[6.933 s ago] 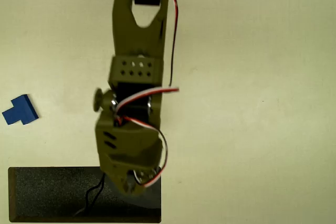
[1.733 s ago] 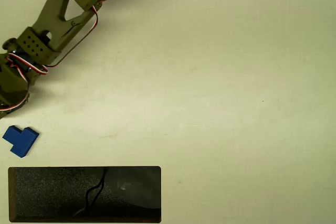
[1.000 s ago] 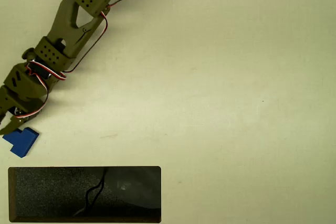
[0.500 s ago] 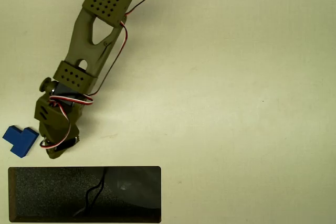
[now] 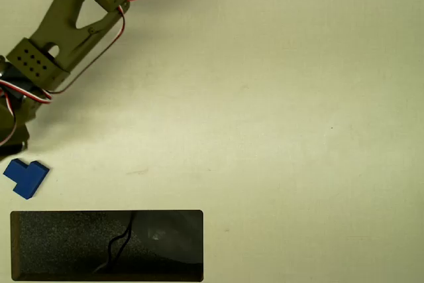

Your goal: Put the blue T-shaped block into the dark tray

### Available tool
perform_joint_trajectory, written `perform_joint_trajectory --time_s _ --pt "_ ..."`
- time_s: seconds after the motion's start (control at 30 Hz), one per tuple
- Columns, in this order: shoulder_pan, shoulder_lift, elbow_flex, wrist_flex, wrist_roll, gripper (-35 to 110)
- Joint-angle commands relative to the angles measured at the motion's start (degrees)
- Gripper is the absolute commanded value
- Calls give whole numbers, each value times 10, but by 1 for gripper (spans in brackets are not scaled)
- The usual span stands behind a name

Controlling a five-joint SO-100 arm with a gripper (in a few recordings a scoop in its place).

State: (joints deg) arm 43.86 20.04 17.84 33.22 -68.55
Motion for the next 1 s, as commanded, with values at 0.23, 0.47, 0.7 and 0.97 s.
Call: perform_joint_trajectory --time_s 0.23,0.47,0.7,0.97 --pt "-9 4 -25 148 22 0" --pt "-37 3 -42 134 95 0" --pt "-47 -25 -10 -87 120 0" --pt "-38 -33 -9 -98 94 0"
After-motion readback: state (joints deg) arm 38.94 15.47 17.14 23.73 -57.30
